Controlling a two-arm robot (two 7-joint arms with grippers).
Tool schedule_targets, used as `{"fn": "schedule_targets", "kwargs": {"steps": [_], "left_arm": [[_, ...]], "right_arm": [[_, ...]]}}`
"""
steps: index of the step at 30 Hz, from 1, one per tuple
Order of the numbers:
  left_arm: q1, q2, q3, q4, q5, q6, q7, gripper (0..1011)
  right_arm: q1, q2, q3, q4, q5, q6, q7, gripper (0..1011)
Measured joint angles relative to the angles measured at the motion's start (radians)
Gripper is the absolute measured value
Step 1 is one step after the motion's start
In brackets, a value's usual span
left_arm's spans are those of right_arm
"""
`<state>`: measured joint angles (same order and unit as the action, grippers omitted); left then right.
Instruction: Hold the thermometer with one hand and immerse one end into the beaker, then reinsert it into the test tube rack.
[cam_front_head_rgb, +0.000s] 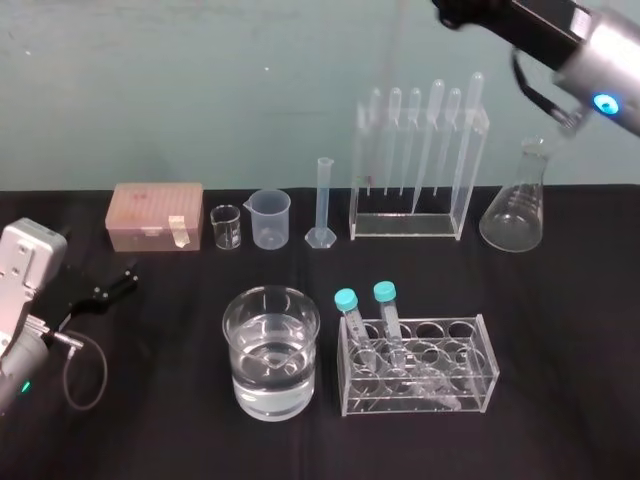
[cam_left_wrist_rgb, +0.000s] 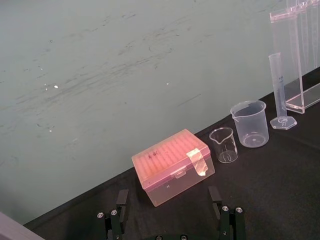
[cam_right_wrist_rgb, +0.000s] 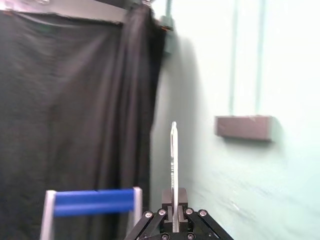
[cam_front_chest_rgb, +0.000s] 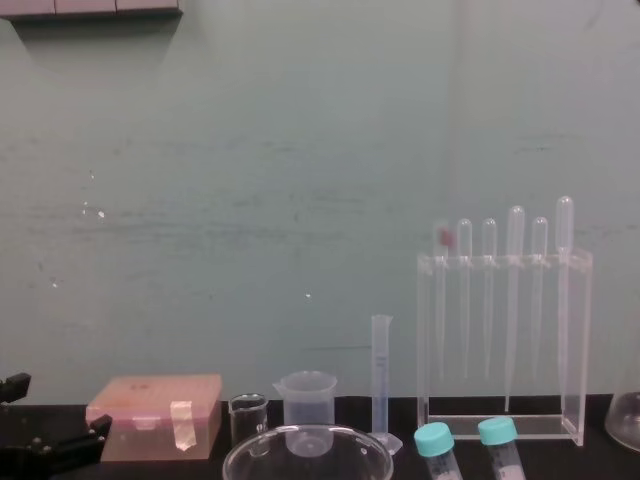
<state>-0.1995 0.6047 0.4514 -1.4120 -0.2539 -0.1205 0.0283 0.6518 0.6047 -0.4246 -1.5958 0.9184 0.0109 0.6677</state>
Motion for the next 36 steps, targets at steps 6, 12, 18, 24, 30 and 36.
{"fn": "schedule_targets", "kwargs": {"steps": [6,12,18,24,30,36], "left_arm": [[0.000,0.000,0.000,0.000,0.000,0.000,0.000,1008],[0.000,0.000,0.000,0.000,0.000,0.000,0.000,1008],[0.000,0.000,0.000,0.000,0.000,0.000,0.000,1008],[0.000,0.000,0.000,0.000,0.000,0.000,0.000,1008],[0.000,0.000,0.000,0.000,0.000,0.000,0.000,1008],[0.000,0.000,0.000,0.000,0.000,0.000,0.000,1008]], "right_arm": [[-0.135,0.075,0.047,-0.071,0.034,0.026,-0.066,58],[-0.263,0.126,0.065,-0.126,0.054,0.034,-0.092,57],[-0.319,0.145,0.068,-0.135,0.047,0.035,-0.098,58],[-0.324,0.147,0.063,-0.113,0.010,0.019,-0.085,58],[-0.322,0.137,0.058,-0.089,-0.026,0.005,-0.071,58],[-0.323,0.119,0.050,-0.063,-0.054,-0.008,-0.062,58]]}}
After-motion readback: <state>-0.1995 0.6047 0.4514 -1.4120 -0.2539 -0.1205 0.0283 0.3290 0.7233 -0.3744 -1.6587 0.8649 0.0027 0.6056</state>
